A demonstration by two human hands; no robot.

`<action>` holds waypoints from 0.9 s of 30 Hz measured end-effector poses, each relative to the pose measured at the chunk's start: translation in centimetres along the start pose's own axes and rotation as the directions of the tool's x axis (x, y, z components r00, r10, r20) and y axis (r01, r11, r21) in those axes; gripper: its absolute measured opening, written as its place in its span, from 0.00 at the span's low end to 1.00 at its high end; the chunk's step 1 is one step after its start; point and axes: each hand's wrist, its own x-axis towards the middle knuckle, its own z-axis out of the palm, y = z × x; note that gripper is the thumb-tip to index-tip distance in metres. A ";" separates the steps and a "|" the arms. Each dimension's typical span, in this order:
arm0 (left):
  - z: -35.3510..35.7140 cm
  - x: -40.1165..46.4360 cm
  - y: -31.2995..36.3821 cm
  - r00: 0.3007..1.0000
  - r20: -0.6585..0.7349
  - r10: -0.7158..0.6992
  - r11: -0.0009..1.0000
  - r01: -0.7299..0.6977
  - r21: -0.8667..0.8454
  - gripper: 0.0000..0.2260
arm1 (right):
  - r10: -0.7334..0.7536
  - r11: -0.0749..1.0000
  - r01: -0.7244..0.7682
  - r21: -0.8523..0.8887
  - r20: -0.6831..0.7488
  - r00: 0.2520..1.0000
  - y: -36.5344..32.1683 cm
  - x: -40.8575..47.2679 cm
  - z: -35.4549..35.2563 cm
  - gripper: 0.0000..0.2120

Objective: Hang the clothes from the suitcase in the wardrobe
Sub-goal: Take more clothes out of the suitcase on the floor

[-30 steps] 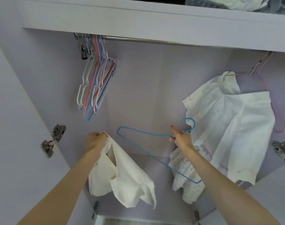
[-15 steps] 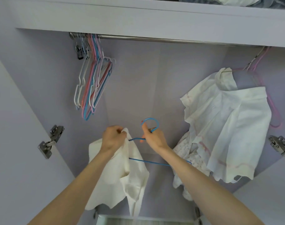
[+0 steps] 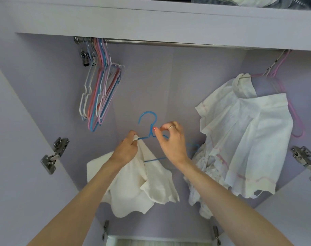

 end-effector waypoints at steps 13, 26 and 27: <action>-3.5 -0.6 2.8 0.993 -0.120 -0.024 0.900 -0.031 -0.435 0.11 | 0.109 0.954 0.167 -0.248 0.810 0.576 1.0 -5.1 1.6 0.24; -6.1 -1.2 -0.2 0.891 -0.409 -0.197 0.932 0.042 -0.359 0.25 | 0.470 0.677 0.356 -0.644 0.751 0.464 7.8 -2.6 -4.5 0.27; -5.8 -1.1 -0.4 0.890 -0.410 -0.201 0.945 0.065 -0.322 0.26 | 0.474 0.676 0.337 -0.656 0.736 0.483 8.1 -2.1 -5.5 0.26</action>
